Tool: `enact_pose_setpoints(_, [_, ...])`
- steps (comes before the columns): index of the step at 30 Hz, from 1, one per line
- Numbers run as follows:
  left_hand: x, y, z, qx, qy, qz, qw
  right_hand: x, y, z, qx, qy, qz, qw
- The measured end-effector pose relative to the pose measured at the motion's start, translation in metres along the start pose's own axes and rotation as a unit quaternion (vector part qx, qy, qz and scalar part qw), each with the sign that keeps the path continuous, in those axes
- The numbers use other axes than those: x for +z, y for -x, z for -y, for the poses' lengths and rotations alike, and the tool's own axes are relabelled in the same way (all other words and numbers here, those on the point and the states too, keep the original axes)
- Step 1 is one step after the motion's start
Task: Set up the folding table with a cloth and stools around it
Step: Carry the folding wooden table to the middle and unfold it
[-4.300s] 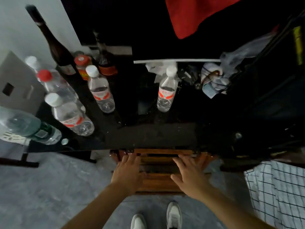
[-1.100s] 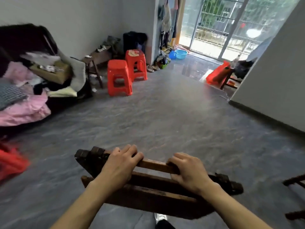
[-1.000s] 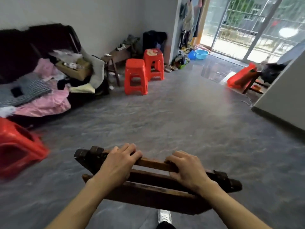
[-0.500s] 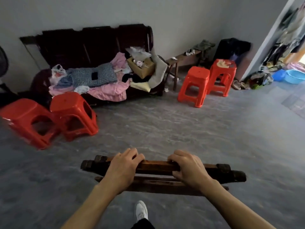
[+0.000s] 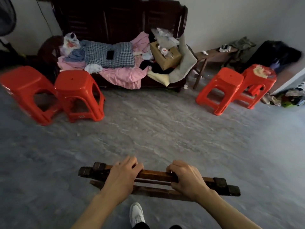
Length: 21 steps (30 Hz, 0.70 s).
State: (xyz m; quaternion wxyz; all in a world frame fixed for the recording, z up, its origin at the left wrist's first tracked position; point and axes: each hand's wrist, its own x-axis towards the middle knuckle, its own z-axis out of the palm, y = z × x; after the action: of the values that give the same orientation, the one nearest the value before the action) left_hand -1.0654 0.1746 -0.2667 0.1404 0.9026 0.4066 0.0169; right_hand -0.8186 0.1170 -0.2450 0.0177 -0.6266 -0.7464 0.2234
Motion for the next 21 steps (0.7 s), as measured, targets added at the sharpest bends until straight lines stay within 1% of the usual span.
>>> enact_pose_setpoints(7, [0.025,-0.066,0.045,-0.035,-0.007,-0.003,0.999,0.015,-0.088,-0.045,-0.028,-0.021,0.008,0.999])
enact_pose_setpoints(10, [0.045,-0.092,0.066,-0.065,0.005,0.002,0.998,0.037,-0.129,-0.068,-0.052,-0.03,0.01,0.998])
enact_pose_setpoints(13, [0.074,-0.105,0.079,-0.094,0.007,0.008,0.996,0.068,-0.158,-0.086,-0.067,-0.043,0.032,0.996])
enact_pose_setpoints(15, [0.095,-0.116,0.095,-0.107,0.005,-0.006,0.994,0.083,-0.183,-0.096,-0.07,-0.052,0.031,0.996])
enact_pose_setpoints(18, [0.119,-0.143,0.126,-0.125,0.018,-0.05,0.991,0.101,-0.23,-0.113,-0.092,-0.058,0.013,0.994])
enact_pose_setpoints(21, [0.142,-0.165,0.153,-0.137,0.015,-0.063,0.988,0.121,-0.271,-0.128,-0.105,-0.055,0.003,0.993])
